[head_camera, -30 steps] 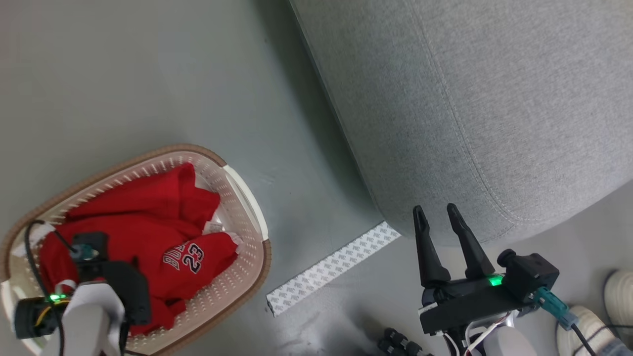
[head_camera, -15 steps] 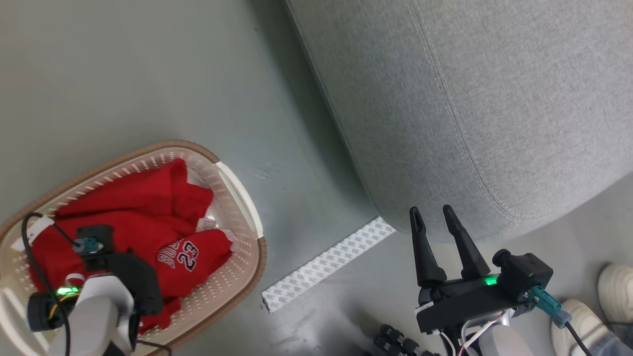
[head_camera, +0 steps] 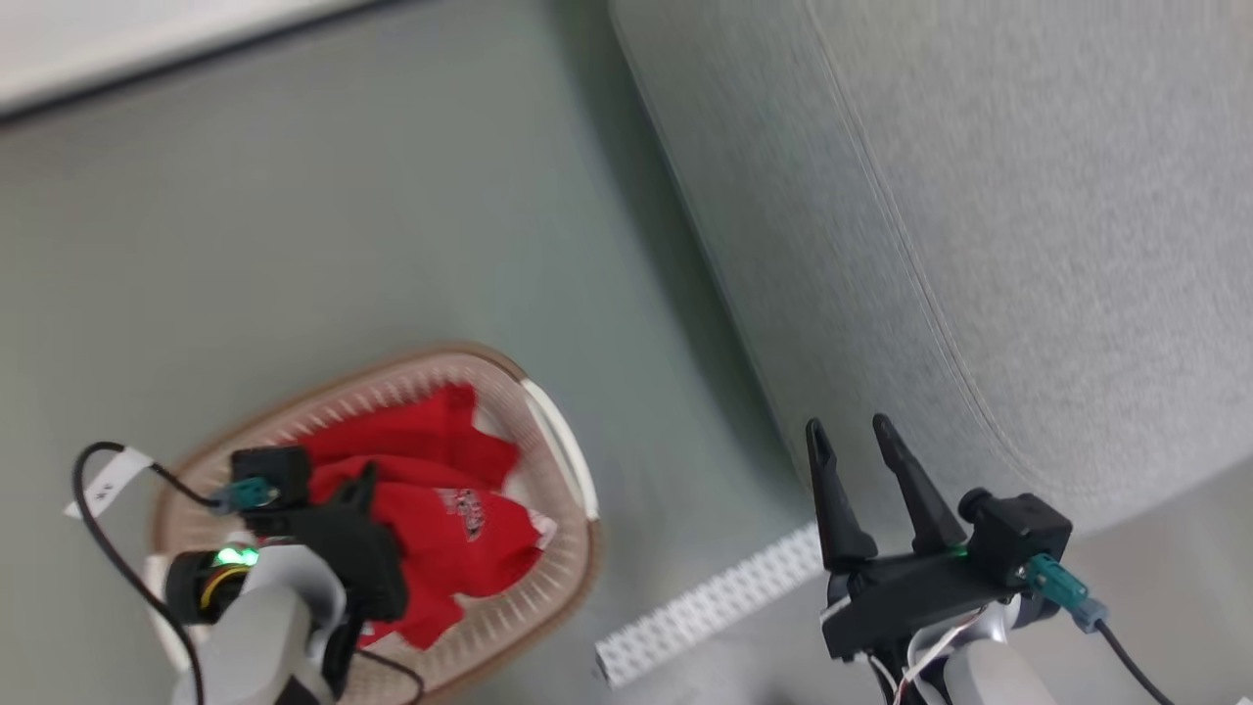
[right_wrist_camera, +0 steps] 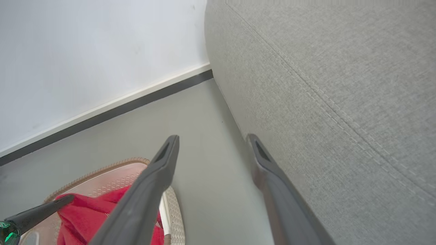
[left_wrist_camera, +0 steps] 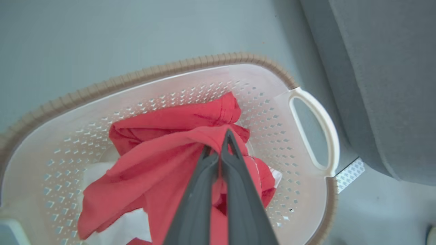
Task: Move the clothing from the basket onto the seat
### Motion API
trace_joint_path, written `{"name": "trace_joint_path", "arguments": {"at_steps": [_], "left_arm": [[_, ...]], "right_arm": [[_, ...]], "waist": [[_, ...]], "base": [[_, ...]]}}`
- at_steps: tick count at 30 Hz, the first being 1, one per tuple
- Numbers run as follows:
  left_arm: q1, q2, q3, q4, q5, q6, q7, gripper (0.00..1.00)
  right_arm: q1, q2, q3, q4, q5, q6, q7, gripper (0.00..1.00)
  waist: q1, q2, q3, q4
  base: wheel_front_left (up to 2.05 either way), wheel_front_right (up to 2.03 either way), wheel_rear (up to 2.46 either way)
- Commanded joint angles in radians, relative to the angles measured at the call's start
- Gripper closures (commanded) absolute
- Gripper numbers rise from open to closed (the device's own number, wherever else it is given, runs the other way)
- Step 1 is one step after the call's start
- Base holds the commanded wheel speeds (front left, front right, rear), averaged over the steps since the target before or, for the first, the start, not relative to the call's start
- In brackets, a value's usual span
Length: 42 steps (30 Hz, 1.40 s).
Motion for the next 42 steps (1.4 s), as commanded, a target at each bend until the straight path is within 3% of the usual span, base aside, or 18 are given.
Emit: {"name": "trace_joint_path", "arguments": {"at_steps": [1,9,15,19,24,42], "left_arm": [[0.026,-0.008,-0.008,-0.006,-0.004,-0.011,-0.008,1.00],[0.054,-0.040,-0.096,-0.168,-0.056,-0.060,0.071,1.00],[0.104,-0.042,-0.199,-0.383,-0.157,-0.027,0.169,1.00],[0.101,-0.041,-0.258,-0.507,-0.170,0.008,0.234,1.00],[0.074,-0.040,-0.282,-0.606,-0.170,0.011,0.297,1.00],[0.031,-0.041,-0.377,-0.690,-0.225,0.018,0.348,1.00]], "right_arm": [[0.024,-0.001,-0.004,0.004,-0.009,0.001,0.007,0.00],[0.137,-0.002,-0.024,-0.027,-0.055,0.001,0.082,0.00],[0.219,-0.002,-0.027,-0.096,-0.073,0.001,0.150,0.00],[0.245,-0.002,-0.028,-0.154,-0.082,0.001,0.190,0.00],[0.259,-0.002,-0.022,-0.202,-0.088,0.001,0.224,0.00],[0.183,-0.002,0.116,-0.194,-0.092,0.001,0.341,0.00]], "waist": [[0.0000,-0.0001,-0.165,0.126],[0.0000,-0.0001,-0.426,0.274],[0.0000,-0.0001,-0.567,0.329],[0.0000,-0.0001,-0.607,0.346],[0.0000,-0.0001,-0.638,0.358],[0.0000,-0.0001,-0.671,0.369]], "base": [[0.00,0.00,0.00],[0.00,0.00,0.00],[0.00,0.00,0.00],[0.00,0.00,0.00],[0.00,0.00,0.00],[0.00,0.00,0.00]]}}
